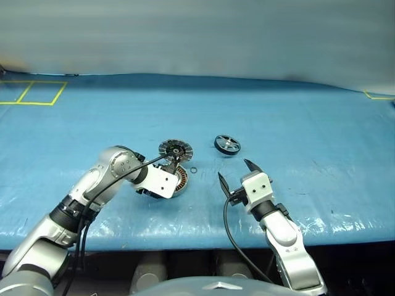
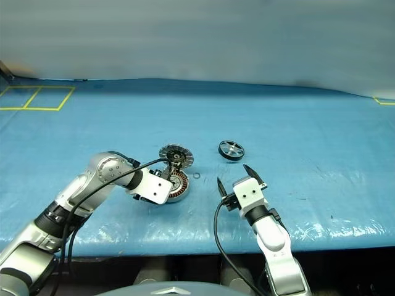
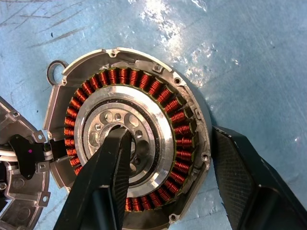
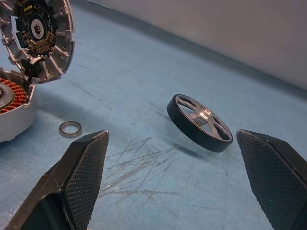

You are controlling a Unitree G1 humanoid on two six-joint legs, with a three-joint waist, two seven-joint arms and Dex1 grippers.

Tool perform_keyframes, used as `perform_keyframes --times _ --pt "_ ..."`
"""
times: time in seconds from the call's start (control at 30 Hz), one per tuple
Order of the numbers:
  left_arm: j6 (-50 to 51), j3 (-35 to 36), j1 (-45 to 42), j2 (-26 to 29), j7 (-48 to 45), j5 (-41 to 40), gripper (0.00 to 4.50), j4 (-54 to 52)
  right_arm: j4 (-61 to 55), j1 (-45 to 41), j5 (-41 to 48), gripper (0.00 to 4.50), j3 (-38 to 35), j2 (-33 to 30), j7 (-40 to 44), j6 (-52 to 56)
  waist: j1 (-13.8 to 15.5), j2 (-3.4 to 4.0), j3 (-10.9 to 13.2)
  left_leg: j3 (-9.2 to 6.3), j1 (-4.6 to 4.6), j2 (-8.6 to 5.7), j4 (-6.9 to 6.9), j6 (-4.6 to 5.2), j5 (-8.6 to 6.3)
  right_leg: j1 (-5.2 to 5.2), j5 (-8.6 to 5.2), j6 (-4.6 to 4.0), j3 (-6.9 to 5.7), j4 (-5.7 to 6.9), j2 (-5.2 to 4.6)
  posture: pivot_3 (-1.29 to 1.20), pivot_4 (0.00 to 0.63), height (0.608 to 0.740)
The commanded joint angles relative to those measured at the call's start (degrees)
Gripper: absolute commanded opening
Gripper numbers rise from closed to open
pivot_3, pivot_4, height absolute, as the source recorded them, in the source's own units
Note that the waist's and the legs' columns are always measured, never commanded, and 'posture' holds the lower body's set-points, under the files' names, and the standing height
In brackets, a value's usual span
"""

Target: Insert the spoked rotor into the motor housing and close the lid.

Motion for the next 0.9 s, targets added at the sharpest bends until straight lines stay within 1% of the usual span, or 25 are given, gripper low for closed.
perform_keyframes --times 0.03,0.13,0.2,0.27,0.33,0.4,0.47,0.53,0.6,0.73,0.83,0.9 --pt "0.4 -1.8 1.7 1.7 -2.6 -1.7 2.17 -1.5 -0.7 -0.8 0.4 4.50 0.0 -0.1 0.3 -1.2 -0.1 0.00 0.0 0.00 -0.01 0.01 -0.02 0.00 0.00 -0.01 0.00 -0.02 0.00 0.00 0.02 0.00 0.150 0.740" --pt "-1.5 -1.5 1.5 2.4 -1.9 -2.5 2.17 -1.3 -0.1 -1.1 0.3 4.50 0.5 0.1 0.3 -1.4 -0.2 0.00 0.0 -0.01 -0.04 0.01 -0.10 0.00 0.00 -0.07 0.07 -0.23 0.00 0.00 0.04 0.00 0.150 0.740" --pt "-1.1 -1.0 1.5 2.2 -1.4 -3.4 2.17 -1.2 0.1 -1.3 0.2 4.50 0.8 0.2 0.4 -1.5 -0.2 0.01 0.0 -0.01 -0.08 0.02 -0.11 0.00 0.00 -0.12 0.06 -0.26 0.00 0.00 0.07 0.00 0.150 0.740" --pt "-1.8 -0.8 1.4 2.2 -1.0 -4.0 2.89 -1.1 0.3 -1.4 0.3 4.50 1.0 0.2 0.4 -1.6 -0.2 0.02 0.0 -0.02 -0.12 0.01 -0.11 0.00 0.00 -0.15 0.04 -0.25 -0.01 -0.01 0.07 0.00 0.150 0.740" --pt "-1.6 -0.8 1.3 2.1 0.5 -2.7 3.38 -1.6 0.5 -1.4 0.4 4.50 1.0 0.2 0.4 -1.7 -0.2 0.01 0.0 -0.01 -0.19 0.01 -0.11 0.00 0.00 -0.21 0.04 -0.24 0.01 -0.01 0.06 0.00 0.150 0.740" --pt "-1.0 -0.7 1.2 2.1 1.3 -2.0 4.06 -2.1 0.6 -1.4 0.4 4.50 1.0 0.3 0.3 -1.7 0.0 0.00 0.0 -0.02 -0.21 0.01 -0.09 0.00 0.00 -0.21 0.03 -0.23 0.00 -0.02 0.06 0.00 0.150 0.740" --pt "-2.8 -0.2 0.9 3.1 1.2 -2.5 4.06 -3.2 0.7 -1.4 0.4 4.50 1.0 0.3 0.2 -1.8 0.1 -0.01 0.1 -0.02 -0.21 0.01 -0.07 0.00 0.00 -0.21 0.02 -0.21 0.00 -0.02 0.06 0.00 0.150 0.740" --pt "-1.6 1.5 0.3 3.4 1.7 -3.5 4.06 -5.1 0.6 -1.3 0.5 4.50 1.2 0.5 0.2 -1.8 0.1 -0.01 0.1 -0.01 -0.21 0.02 -0.08 0.00 0.00 -0.22 0.02 -0.20 0.00 -0.02 0.06 0.00 0.150 0.740" --pt "3.0 4.0 0.0 2.6 1.9 -6.3 4.06 -8.1 0.4 -1.2 0.9 4.50 1.6 0.6 0.7 -1.8 0.1 -0.02 0.1 -0.01 -0.26 0.03 -0.08 -0.01 0.00 -0.28 0.02 -0.20 0.00 -0.02 0.06 0.00 0.150 0.740" --pt "10.6 10.3 1.1 2.5 3.1 -13.4 4.06 -14.1 -0.5 -0.8 4.3 4.50 3.3 0.2 4.6 -1.4 0.0 -0.01 0.1 -0.02 -0.43 0.05 -0.11 0.00 0.00 -0.45 0.06 -0.26 0.00 -0.02 0.06 0.00 0.150 0.740" --pt "22.3 19.2 3.1 0.1 5.5 -23.9 4.06 -18.1 -0.2 -1.9 6.2 4.50 3.1 0.1 6.3 -0.8 -0.2 -0.01 0.1 -0.02 -0.45 0.07 -0.12 0.00 0.00 -0.48 0.04 -0.24 0.00 -0.02 0.08 0.00 0.150 0.740" --pt "27.3 25.6 5.6 -1.7 9.4 -28.2 4.06 -18.4 0.9 -3.7 6.3 4.50 2.1 0.2 5.9 0.7 -0.5 -0.03 0.2 -0.06 -0.44 0.09 -0.10 0.00 0.00 -0.46 0.01 -0.17 -0.03 -0.01 0.07 0.00 0.150 0.740"
